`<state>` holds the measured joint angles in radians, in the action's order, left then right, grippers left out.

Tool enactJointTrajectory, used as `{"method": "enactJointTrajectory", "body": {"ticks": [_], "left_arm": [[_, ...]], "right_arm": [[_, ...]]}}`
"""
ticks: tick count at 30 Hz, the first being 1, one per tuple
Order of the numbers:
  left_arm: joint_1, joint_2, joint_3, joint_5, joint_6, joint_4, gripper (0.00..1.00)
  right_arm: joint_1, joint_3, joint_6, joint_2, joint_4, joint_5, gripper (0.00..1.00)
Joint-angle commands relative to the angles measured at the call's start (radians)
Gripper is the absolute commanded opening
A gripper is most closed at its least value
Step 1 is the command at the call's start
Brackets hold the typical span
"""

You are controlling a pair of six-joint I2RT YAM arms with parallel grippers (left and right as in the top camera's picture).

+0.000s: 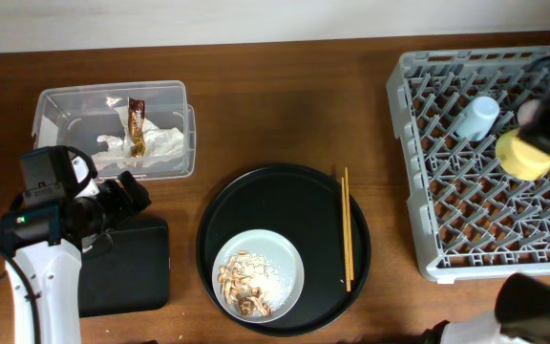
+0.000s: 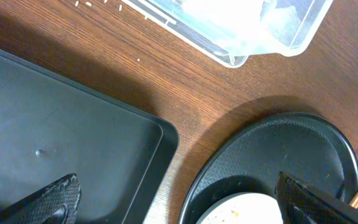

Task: Sort waste into correct bins and load items into the dishwasher rack
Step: 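Reach the right gripper to the tray and grasp one chopstick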

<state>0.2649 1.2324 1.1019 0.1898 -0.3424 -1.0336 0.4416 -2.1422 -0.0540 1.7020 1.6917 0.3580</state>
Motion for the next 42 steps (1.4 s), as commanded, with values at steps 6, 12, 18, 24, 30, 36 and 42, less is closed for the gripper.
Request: {"method": "enactJointTrajectory", "body": {"ticks": [6, 12, 18, 24, 30, 36, 42], "left_arm": [[0.005, -0.011, 0.013, -0.004, -0.012, 0.0, 0.99], [0.005, -0.011, 0.013, -0.004, -0.012, 0.0, 0.99], [0.005, -0.011, 0.013, -0.004, -0.012, 0.0, 0.99], [0.005, -0.011, 0.013, -0.004, -0.012, 0.0, 0.99], [0.005, -0.011, 0.013, -0.004, -0.012, 0.0, 1.0], [0.005, -0.011, 0.013, -0.004, -0.012, 0.0, 0.99], [0.005, -0.011, 0.013, -0.004, -0.012, 0.0, 0.99]], "right_arm": [[-0.425, 0.286, 0.02, 0.012, -0.063, -0.059, 0.99], [-0.636, 0.541, -0.006, 0.023, -0.246, 0.05, 0.99], [-0.745, 0.658, -0.138, 0.023, -0.443, 0.004, 0.8], [-0.83, 0.854, -0.352, 0.023, -0.615, -0.19, 0.65], [-0.919, 0.975, -0.528, 0.023, -0.744, -0.311, 0.51], [-0.985, 0.998, -0.636, 0.028, -0.775, -0.506, 0.51], [-0.986, 0.999, -0.647, 0.09, -0.803, -0.518, 0.5]]}}
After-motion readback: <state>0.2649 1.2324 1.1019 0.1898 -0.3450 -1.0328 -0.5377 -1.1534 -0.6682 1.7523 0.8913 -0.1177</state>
